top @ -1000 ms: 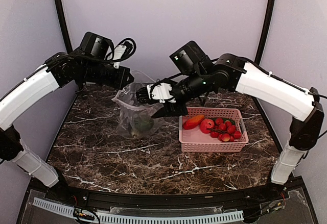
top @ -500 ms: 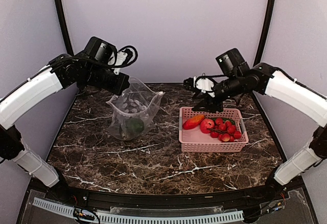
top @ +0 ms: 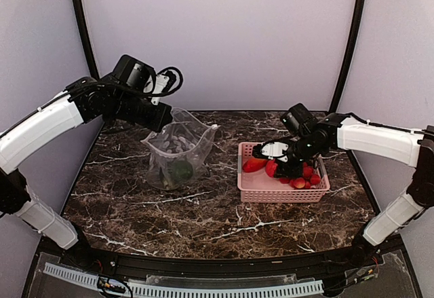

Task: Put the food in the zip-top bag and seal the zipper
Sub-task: Pick up the fake fruit from the bin.

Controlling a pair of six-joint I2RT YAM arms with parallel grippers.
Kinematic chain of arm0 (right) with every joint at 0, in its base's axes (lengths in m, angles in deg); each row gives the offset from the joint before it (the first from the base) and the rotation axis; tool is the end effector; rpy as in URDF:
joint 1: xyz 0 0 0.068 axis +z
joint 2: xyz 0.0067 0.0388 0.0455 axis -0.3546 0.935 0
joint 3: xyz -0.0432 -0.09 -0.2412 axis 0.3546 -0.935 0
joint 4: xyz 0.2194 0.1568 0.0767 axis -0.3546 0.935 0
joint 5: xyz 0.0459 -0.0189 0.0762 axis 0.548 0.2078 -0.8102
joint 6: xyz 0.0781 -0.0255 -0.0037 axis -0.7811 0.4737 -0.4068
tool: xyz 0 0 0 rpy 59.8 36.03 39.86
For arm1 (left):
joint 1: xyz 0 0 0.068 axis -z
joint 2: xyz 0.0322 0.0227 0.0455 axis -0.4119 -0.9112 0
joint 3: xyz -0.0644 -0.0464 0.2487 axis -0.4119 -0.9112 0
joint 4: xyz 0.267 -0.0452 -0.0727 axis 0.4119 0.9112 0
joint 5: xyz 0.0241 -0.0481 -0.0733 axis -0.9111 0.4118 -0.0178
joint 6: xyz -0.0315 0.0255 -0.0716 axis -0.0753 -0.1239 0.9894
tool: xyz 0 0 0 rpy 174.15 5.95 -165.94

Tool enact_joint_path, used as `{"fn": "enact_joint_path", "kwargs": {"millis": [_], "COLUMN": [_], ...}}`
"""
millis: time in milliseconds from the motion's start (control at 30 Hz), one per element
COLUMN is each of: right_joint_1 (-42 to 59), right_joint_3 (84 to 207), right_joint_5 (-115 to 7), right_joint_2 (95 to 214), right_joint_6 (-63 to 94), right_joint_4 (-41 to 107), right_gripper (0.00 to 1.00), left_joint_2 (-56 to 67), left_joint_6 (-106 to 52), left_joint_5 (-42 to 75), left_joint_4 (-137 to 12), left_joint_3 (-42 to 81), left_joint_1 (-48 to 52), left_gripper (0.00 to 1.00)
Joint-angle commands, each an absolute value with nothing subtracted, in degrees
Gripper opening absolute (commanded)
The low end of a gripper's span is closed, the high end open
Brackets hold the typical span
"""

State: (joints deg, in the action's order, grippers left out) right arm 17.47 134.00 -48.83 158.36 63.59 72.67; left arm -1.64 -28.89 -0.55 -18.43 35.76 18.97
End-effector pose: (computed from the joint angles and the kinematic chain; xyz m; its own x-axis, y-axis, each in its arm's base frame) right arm 0.2631 0.2117 0.1993 -0.0985 -0.9150 -0.3912 -0.9321 0.2225 -0.2858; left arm 0.2708 -0.2400 0.3639 -0.5253 0.2656 -0.8084 0.5063 0.8611 -0.0461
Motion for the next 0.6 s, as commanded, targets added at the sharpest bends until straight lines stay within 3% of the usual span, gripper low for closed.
{"fn": "enact_joint_path", "kwargs": {"millis": [0,333,567], "right_joint_1": [16.97,16.46,15.82], "right_joint_3": [133.22,132.79,131.47], "right_joint_5": [-43.73,-41.76,-41.65], "right_joint_2": [160.63,164.45,165.3], "right_joint_6": [62.24,61.97,61.8], "right_joint_4": [68.94,68.23,67.85], "right_gripper": [0.47,0.43,0.34], "left_joint_2": [1.4,1.6,1.28], "left_joint_6": [-27.9,-27.62,-27.44], "left_joint_5": [0.07,0.69,1.02], "left_joint_4": [-19.09,-19.28,-19.52], "left_joint_3": [34.49,34.03,33.87], "left_joint_1": [19.07,19.04,19.1], "left_gripper": [0.01,0.01,0.01]}}
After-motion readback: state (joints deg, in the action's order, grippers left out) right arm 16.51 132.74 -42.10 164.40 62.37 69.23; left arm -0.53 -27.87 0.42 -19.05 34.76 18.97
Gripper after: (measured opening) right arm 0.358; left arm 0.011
